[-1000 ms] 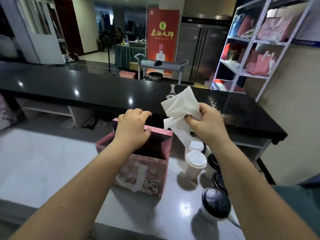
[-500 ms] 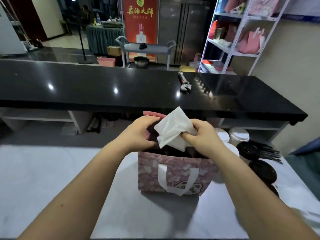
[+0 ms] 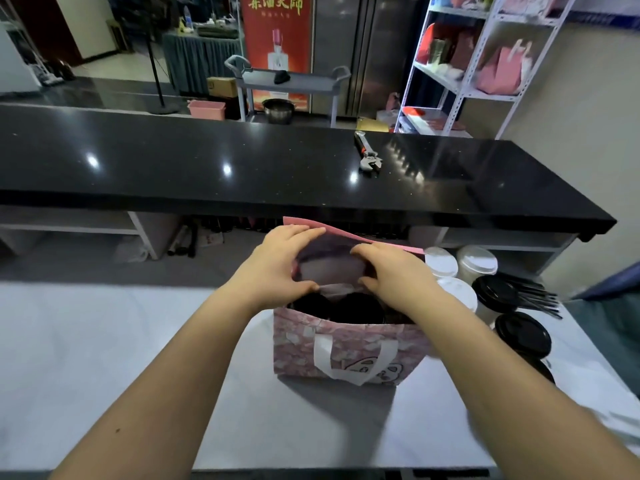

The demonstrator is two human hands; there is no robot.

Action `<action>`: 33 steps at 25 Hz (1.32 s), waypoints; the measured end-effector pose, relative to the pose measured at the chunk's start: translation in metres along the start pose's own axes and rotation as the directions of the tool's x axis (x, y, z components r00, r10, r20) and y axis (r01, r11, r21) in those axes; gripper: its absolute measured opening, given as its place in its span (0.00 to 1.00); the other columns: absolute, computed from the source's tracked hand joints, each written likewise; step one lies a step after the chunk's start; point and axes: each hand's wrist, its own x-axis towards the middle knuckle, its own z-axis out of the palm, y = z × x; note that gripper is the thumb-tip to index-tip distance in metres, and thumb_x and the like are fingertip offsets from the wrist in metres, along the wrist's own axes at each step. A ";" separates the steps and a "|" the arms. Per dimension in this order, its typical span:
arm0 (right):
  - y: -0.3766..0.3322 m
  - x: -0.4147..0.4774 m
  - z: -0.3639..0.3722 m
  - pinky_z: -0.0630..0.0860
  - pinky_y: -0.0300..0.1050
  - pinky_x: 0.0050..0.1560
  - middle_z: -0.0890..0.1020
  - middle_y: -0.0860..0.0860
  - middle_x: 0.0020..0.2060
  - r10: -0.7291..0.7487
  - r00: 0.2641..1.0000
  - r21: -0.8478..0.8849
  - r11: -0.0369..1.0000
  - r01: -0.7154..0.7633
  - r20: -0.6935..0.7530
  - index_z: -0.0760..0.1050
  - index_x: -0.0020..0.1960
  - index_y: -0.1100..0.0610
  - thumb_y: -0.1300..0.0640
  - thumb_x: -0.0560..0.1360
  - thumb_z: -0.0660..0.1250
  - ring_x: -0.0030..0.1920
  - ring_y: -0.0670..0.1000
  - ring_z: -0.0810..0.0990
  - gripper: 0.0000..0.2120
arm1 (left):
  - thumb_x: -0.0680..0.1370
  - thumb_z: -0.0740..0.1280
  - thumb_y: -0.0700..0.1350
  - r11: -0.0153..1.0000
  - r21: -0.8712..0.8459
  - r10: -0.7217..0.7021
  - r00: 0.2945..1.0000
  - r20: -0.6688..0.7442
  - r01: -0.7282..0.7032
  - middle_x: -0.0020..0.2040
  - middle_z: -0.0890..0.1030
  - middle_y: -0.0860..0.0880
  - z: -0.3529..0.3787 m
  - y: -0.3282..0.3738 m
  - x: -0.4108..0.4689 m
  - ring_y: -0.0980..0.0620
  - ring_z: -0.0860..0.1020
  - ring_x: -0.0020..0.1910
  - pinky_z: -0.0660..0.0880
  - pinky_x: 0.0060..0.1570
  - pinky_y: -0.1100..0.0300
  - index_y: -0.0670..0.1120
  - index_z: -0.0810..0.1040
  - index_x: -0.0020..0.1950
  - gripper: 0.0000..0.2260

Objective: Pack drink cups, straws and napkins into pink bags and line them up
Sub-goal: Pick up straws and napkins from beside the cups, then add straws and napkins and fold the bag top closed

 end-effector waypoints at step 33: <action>0.057 -0.066 0.073 0.73 0.47 0.60 0.73 0.52 0.64 0.415 0.903 0.976 0.215 0.016 -0.107 0.79 0.46 0.62 0.67 0.76 0.64 0.62 0.48 0.74 0.05 | 0.65 0.78 0.51 0.653 -0.739 -0.399 0.905 -0.150 0.165 0.73 0.63 0.66 0.057 -0.027 -0.059 0.56 0.61 0.74 0.64 0.70 0.43 0.55 0.86 0.42 0.07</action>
